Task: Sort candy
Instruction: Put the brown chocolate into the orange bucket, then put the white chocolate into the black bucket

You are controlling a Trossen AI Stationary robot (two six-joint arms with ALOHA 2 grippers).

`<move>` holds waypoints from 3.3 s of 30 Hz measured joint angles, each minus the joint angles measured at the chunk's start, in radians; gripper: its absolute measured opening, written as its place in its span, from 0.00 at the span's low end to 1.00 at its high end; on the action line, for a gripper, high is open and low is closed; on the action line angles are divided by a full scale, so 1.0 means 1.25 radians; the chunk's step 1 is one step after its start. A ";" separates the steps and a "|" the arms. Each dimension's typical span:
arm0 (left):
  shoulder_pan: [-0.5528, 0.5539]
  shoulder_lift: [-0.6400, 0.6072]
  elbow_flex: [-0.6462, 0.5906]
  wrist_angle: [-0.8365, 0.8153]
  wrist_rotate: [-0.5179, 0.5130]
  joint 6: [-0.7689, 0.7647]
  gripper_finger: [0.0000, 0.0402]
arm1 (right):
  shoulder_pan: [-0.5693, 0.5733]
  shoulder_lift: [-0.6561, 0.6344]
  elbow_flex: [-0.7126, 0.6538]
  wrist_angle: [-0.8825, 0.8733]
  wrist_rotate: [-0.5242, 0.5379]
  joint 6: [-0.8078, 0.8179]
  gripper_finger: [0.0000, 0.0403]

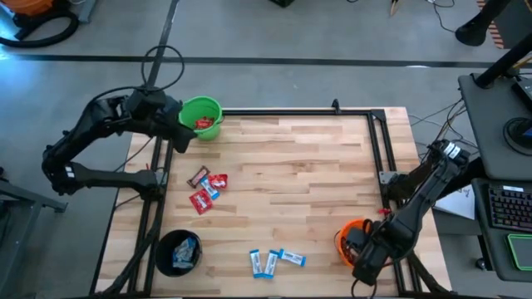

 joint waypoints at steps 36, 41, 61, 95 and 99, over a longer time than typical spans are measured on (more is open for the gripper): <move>0.000 -0.082 0.000 -0.018 0.008 -0.083 0.28 | -0.046 0.020 0.070 -0.179 0.100 0.029 0.10; 0.000 -0.085 0.000 -0.018 0.008 -0.077 0.28 | -0.103 0.018 0.128 -0.176 0.106 -0.024 0.10; 0.000 -0.092 0.000 -0.046 0.027 0.002 0.28 | -0.386 0.022 0.148 0.040 0.247 -0.681 0.10; 0.000 -0.119 0.000 -0.055 0.021 -0.065 0.28 | -0.570 0.089 0.146 0.176 0.084 -0.873 0.10; 0.000 -0.121 0.000 -0.054 0.021 -0.070 0.28 | -0.584 0.114 0.148 0.168 0.176 -0.853 0.10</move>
